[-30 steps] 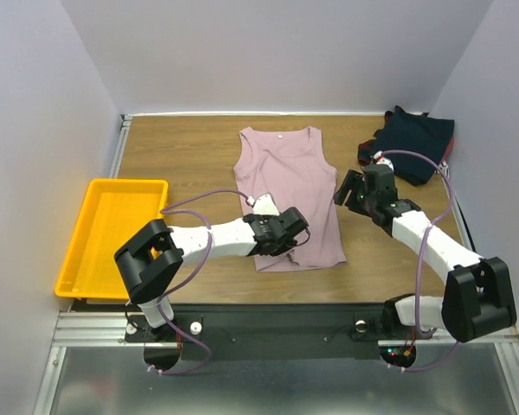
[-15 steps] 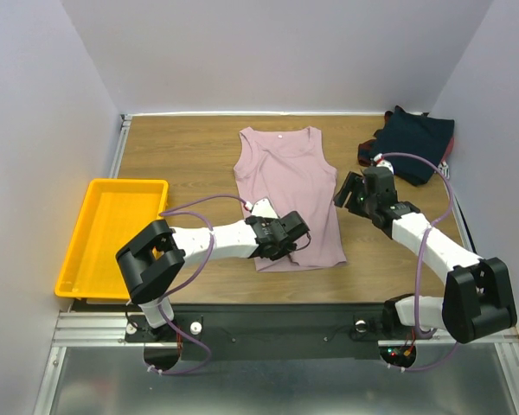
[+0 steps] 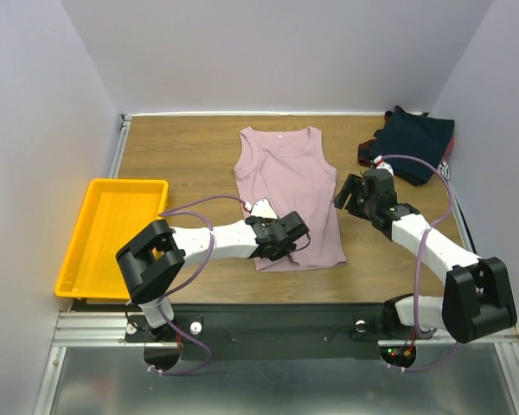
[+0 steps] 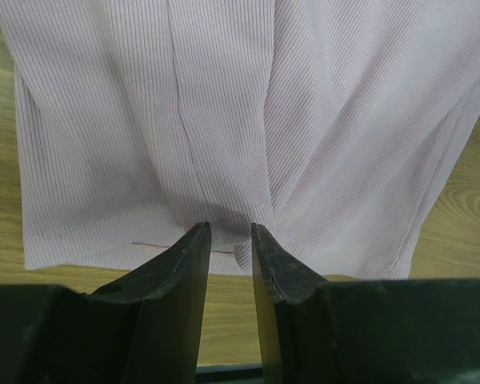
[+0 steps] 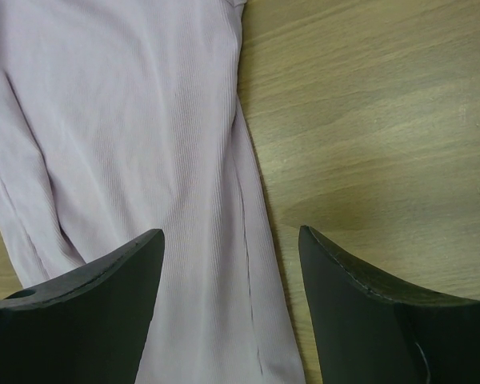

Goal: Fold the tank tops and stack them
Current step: Flatten the tank top out

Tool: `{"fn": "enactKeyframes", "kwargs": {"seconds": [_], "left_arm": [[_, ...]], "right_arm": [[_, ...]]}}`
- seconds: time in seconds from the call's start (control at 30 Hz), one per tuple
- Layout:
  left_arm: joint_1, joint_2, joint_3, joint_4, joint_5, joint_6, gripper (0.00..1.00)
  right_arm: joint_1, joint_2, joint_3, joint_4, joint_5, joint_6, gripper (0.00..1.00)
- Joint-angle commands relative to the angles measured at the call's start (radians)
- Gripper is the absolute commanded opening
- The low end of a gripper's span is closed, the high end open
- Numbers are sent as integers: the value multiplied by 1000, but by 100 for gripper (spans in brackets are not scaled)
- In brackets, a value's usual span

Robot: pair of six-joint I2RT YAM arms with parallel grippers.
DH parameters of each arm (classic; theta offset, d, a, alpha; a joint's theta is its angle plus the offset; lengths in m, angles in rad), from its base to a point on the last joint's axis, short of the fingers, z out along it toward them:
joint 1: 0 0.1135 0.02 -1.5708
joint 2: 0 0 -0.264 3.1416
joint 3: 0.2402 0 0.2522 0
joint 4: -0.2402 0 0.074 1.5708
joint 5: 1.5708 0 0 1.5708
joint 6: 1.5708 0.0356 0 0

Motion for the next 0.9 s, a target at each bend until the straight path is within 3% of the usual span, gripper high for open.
{"fn": "enactKeyframes", "kwargs": {"seconds": [0.0,0.87], "left_arm": [[-8,-22,-9,-36,-25,-12,41],[5,60,7,27,-13,21,41]], "right_arm": [[8,-14,-7,48,14,13,73],[6,-11,-24,63,20,16,73]]}}
